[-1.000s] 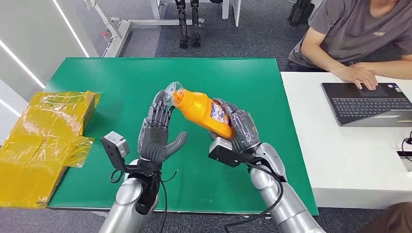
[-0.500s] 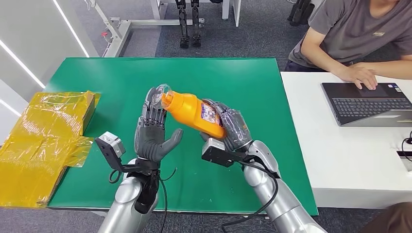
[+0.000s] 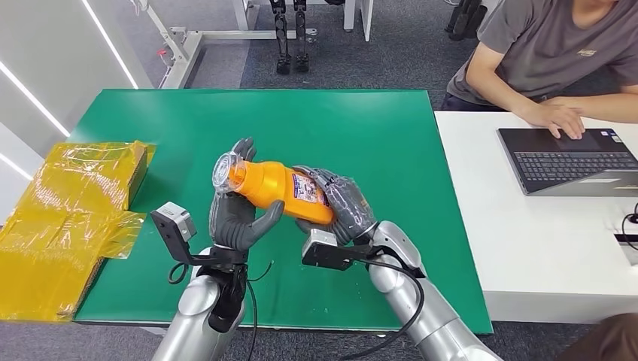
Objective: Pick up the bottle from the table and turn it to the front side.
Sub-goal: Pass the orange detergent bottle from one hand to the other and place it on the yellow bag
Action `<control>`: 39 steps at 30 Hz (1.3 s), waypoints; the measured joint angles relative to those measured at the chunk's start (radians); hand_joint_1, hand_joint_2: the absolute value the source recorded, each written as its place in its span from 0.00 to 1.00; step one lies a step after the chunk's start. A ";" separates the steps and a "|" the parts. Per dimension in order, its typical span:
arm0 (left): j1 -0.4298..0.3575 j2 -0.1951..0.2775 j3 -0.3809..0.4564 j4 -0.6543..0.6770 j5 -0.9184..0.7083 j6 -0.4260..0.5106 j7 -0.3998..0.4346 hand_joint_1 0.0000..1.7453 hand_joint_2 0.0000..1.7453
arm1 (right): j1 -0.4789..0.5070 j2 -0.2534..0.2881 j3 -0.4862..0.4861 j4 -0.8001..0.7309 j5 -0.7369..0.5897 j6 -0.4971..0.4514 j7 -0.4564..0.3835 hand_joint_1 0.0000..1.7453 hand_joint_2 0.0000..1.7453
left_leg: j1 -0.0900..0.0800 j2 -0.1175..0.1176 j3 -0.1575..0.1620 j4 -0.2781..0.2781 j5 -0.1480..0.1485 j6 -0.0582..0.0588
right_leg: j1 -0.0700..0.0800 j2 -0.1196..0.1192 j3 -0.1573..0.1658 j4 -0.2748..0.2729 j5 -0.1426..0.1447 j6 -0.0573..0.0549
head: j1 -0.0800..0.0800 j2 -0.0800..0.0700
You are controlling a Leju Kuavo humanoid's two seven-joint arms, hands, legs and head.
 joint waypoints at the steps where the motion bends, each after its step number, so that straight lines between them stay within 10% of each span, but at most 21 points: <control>1: 0.002 0.000 0.000 0.000 0.000 0.000 0.000 0.00 1.00 | -0.002 0.000 0.002 0.004 0.003 0.006 0.000 1.00 1.00 | 0.000 0.000 0.000 0.000 0.000 0.000 | 0.000 0.000 0.000 0.000 0.000 0.000 | 0.000 0.000; 31: 0.027 0.000 0.018 0.003 -0.013 0.000 0.007 0.00 1.00 | -0.049 0.007 0.053 0.093 -0.001 0.144 -0.113 1.00 1.00 | 0.000 0.000 0.000 0.000 0.000 0.000 | 0.000 0.000 0.000 0.000 0.000 0.000 | 0.000 0.000; 35: 0.027 0.000 0.018 0.003 -0.015 0.000 0.008 0.69 1.00 | -0.050 0.007 0.053 0.093 -0.009 0.164 -0.124 1.00 1.00 | 0.000 0.000 0.000 0.000 0.000 0.000 | 0.000 0.000 0.000 0.000 0.000 0.000 | 0.000 0.000; 39: 0.027 0.000 0.018 0.003 -0.015 0.000 0.008 1.00 1.00 | -0.051 0.007 0.053 0.093 -0.013 0.170 -0.123 1.00 1.00 | 0.000 0.000 0.000 0.000 0.000 0.000 | 0.000 0.000 0.000 0.000 0.000 0.000 | 0.000 0.000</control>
